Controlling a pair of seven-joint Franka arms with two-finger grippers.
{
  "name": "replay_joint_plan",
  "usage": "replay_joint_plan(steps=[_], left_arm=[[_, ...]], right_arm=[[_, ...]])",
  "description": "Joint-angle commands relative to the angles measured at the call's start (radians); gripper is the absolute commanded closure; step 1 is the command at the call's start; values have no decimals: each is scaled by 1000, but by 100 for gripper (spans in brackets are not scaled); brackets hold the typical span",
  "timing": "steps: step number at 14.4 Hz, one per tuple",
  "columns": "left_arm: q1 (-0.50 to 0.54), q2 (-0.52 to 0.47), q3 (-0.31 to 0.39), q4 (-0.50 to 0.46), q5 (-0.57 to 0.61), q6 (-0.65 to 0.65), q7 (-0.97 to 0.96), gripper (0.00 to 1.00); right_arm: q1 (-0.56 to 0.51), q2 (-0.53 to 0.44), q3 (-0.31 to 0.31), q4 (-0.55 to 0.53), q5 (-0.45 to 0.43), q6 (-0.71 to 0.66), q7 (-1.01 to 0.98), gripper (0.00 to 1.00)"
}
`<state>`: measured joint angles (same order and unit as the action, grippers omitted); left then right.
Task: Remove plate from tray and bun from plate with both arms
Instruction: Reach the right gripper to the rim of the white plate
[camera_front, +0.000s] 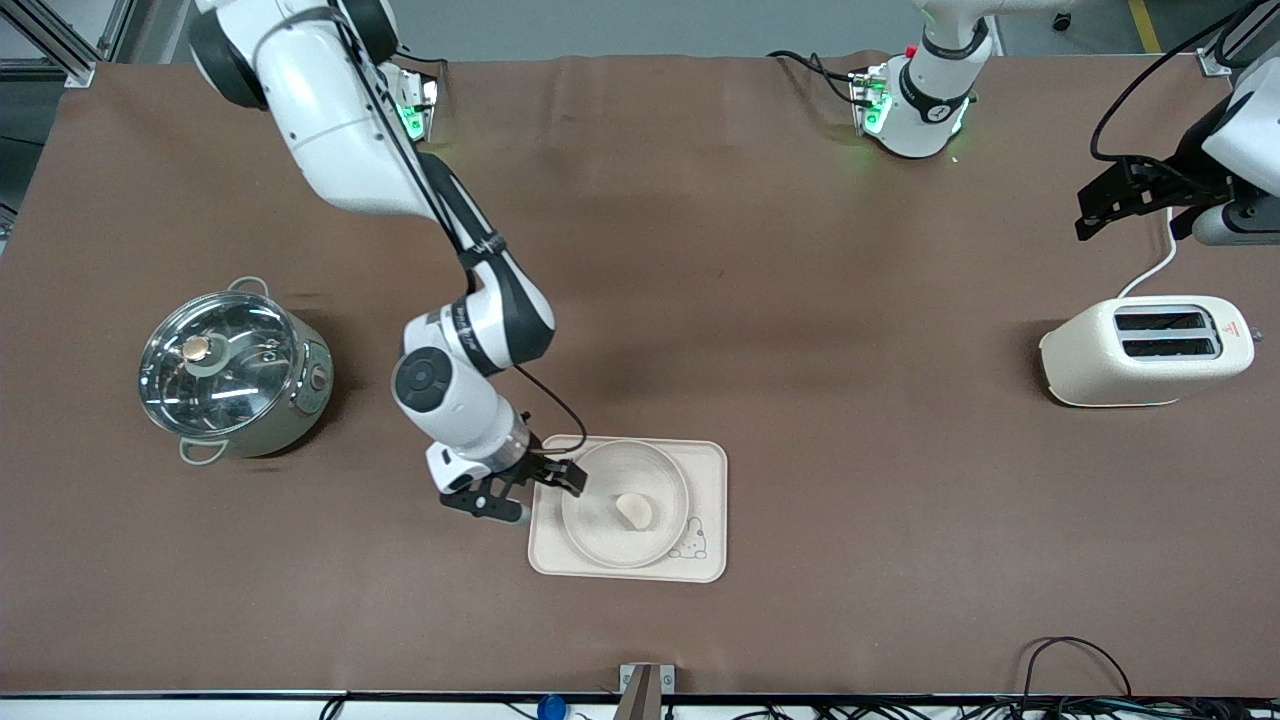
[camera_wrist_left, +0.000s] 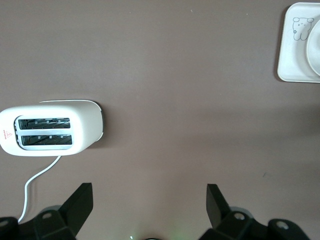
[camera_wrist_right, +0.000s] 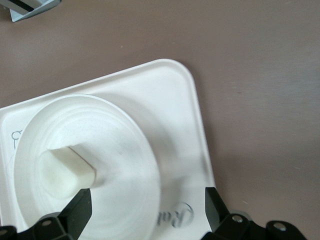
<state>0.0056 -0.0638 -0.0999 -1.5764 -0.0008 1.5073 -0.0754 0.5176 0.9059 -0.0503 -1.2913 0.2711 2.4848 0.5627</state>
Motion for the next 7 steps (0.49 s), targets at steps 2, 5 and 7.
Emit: replay_joint_plan(steps=[2,5,7], left_arm=[[7,6,0,13,-16,-1,17,0],[7,7,0,13,-15,1,17,0],[5,7,0,13,-16,-1,16,0]], right_arm=[[-2,71,-9,69,14,31,-3,7],[-2,79,-11,69,10,31,-24,100],[-4,83,-9,69,11,31,-24,100]])
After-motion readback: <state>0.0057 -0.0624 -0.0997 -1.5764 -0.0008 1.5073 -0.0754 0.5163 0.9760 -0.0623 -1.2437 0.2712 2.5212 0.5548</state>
